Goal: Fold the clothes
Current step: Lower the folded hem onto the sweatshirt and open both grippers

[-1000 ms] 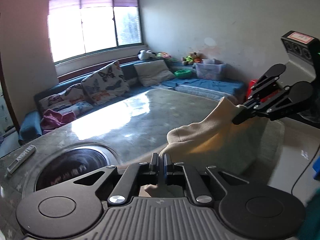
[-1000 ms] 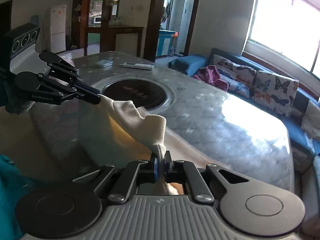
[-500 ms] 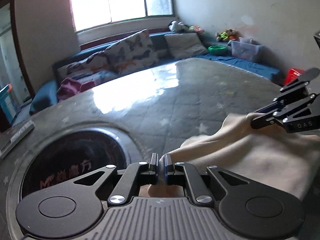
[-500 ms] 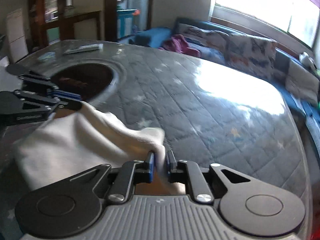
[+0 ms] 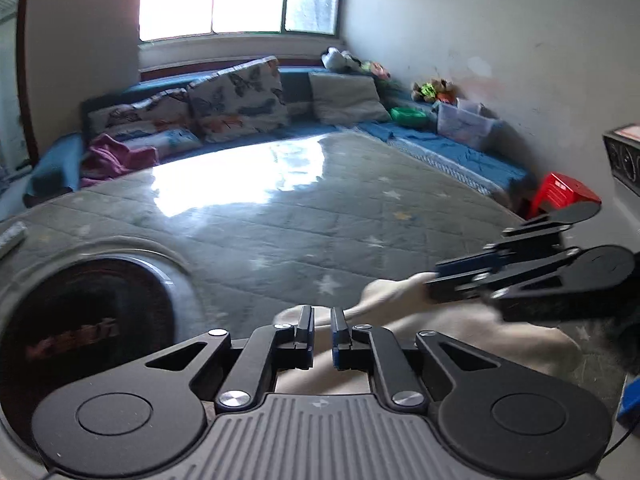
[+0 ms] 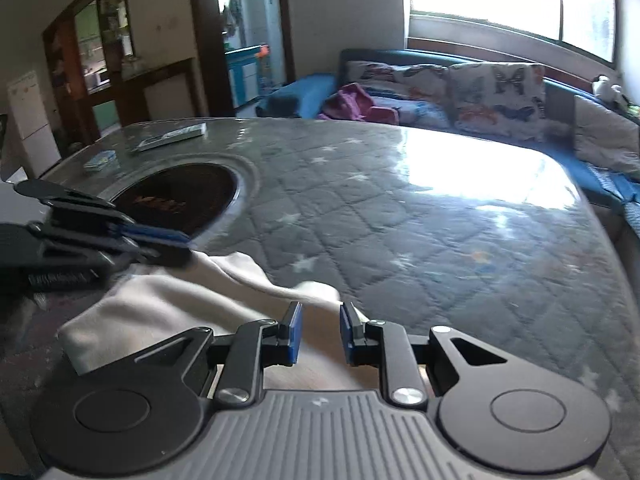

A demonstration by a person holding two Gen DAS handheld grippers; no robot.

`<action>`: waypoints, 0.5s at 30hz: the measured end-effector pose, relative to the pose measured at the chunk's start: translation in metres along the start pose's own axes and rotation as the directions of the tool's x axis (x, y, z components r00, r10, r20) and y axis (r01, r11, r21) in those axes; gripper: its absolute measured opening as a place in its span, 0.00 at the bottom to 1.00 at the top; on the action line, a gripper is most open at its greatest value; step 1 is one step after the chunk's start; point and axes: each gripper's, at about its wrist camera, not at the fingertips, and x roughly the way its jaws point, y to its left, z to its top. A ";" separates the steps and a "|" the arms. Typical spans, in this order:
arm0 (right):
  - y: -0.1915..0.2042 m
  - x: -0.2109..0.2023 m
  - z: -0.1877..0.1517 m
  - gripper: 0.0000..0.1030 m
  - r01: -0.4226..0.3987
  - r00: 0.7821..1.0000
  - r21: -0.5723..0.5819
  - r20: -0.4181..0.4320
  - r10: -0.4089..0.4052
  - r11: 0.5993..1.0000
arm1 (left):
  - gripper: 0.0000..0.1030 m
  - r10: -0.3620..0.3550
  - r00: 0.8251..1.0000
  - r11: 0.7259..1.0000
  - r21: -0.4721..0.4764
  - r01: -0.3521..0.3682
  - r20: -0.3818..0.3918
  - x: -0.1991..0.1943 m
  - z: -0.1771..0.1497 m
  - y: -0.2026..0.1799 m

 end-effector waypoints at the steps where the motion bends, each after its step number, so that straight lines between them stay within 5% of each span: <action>1: 0.002 0.006 0.002 0.19 -0.010 1.000 -0.002 -0.007 0.010 1.000 | 0.09 -0.001 1.000 1.000 -0.002 0.001 -0.014 0.007 0.002 -0.002; 7: 0.002 0.037 0.003 0.19 -0.003 0.999 0.012 -0.038 0.004 1.000 | 0.10 0.035 0.995 0.998 -0.039 -0.039 -0.098 0.038 0.002 0.001; 15: 0.005 0.022 -0.001 0.19 0.008 1.000 -0.011 0.001 -0.008 1.000 | 0.12 0.046 0.995 0.998 -0.049 -0.050 -0.086 0.043 -0.001 0.001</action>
